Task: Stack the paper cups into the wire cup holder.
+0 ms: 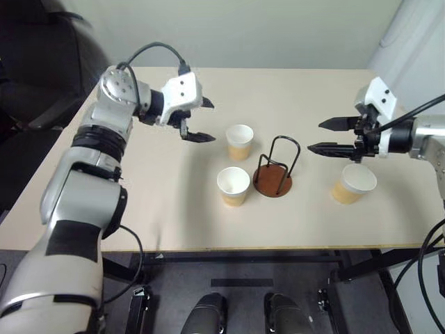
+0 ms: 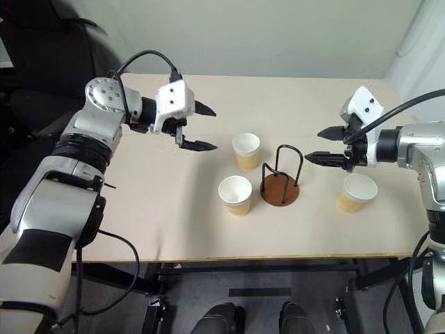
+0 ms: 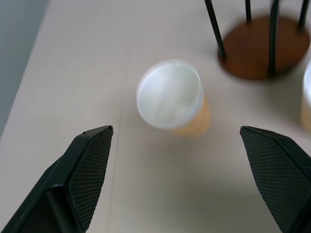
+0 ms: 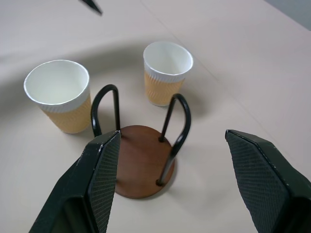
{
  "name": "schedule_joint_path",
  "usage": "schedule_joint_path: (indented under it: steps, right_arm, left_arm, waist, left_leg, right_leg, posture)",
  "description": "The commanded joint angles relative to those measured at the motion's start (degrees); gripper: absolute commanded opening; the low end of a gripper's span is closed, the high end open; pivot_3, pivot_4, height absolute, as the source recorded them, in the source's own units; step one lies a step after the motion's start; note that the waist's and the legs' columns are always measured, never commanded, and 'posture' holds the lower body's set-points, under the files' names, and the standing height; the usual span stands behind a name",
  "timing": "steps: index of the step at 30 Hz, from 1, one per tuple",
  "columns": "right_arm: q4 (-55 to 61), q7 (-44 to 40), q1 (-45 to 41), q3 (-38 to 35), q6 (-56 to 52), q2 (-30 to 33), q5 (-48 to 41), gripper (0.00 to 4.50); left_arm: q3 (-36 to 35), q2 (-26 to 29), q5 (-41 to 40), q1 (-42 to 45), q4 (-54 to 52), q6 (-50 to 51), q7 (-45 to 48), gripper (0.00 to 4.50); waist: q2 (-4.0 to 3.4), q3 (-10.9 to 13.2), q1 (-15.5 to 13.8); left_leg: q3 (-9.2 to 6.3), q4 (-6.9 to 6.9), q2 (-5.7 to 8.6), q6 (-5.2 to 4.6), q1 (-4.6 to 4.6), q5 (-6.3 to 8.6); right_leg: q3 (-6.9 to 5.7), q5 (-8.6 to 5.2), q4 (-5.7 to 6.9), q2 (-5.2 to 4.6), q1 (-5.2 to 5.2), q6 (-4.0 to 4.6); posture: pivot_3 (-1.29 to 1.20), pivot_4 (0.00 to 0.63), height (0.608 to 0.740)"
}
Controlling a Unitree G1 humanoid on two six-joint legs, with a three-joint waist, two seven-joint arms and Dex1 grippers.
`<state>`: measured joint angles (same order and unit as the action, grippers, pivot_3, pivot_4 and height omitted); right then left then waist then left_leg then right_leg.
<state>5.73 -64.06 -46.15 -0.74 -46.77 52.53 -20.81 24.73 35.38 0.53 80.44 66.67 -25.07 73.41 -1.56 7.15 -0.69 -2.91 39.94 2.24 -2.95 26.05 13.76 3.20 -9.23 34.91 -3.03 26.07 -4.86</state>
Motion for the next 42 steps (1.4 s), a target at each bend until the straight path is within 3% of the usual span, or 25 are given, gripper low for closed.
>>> schedule_joint_path:
  steps: [1, 4, 18, 42]
  right_arm:
    - [2.5, 0.6, -1.0, -1.9, -0.1, 1.3, -1.4, 3.45]
    - [2.5, 1.0, -1.2, -2.0, -0.1, 1.6, -1.6, 3.45]
    - [2.9, 2.3, -0.1, -2.2, 0.2, 2.7, -2.6, 3.45]
    - [6.0, 4.6, 3.1, -3.5, -1.5, 4.3, -3.9, 3.45]
  left_arm:
    - [-0.1, 0.1, 5.3, 1.5, 1.8, -7.6, 0.1, 4.50]
    - [-0.2, -0.4, 8.1, 1.0, 3.1, -10.4, 0.8, 4.50]
    - [-1.8, -4.5, 16.2, 1.3, 7.0, -12.0, -13.2, 4.50]
    - [-0.1, -10.6, 25.3, -0.4, 9.4, -12.4, -23.1, 4.50]
  waist:
    - [0.01, 0.0, 0.0]
    - [0.01, 0.0, -0.1]
    - [0.02, 0.0, -0.4]
    - [0.03, 0.0, -0.7]
  left_leg:
    - [0.03, 0.00, 0.01, 0.00, 0.01, 0.00]
    - [0.03, 0.00, 0.02, -0.02, 0.03, 0.03]
    - [0.05, 0.03, -0.01, 0.02, 0.04, 0.18]
    - [0.15, 0.10, 0.03, 0.03, 0.00, 0.17]
  right_leg:
    - [-0.01, -0.01, 0.01, 0.02, 0.02, 0.01]
    - [-0.02, -0.03, 0.01, 0.03, 0.04, 0.02]
    - [0.01, -0.03, 0.04, -0.02, 0.09, 0.03]
    - [-0.01, 0.02, 0.11, 0.01, 0.07, -0.06]
  posture:
    - [0.00, 0.150, 0.740]
    - [0.00, 0.150, 0.740]
    - [0.00, 0.150, 0.740]
    - [0.00, 0.150, 0.740]
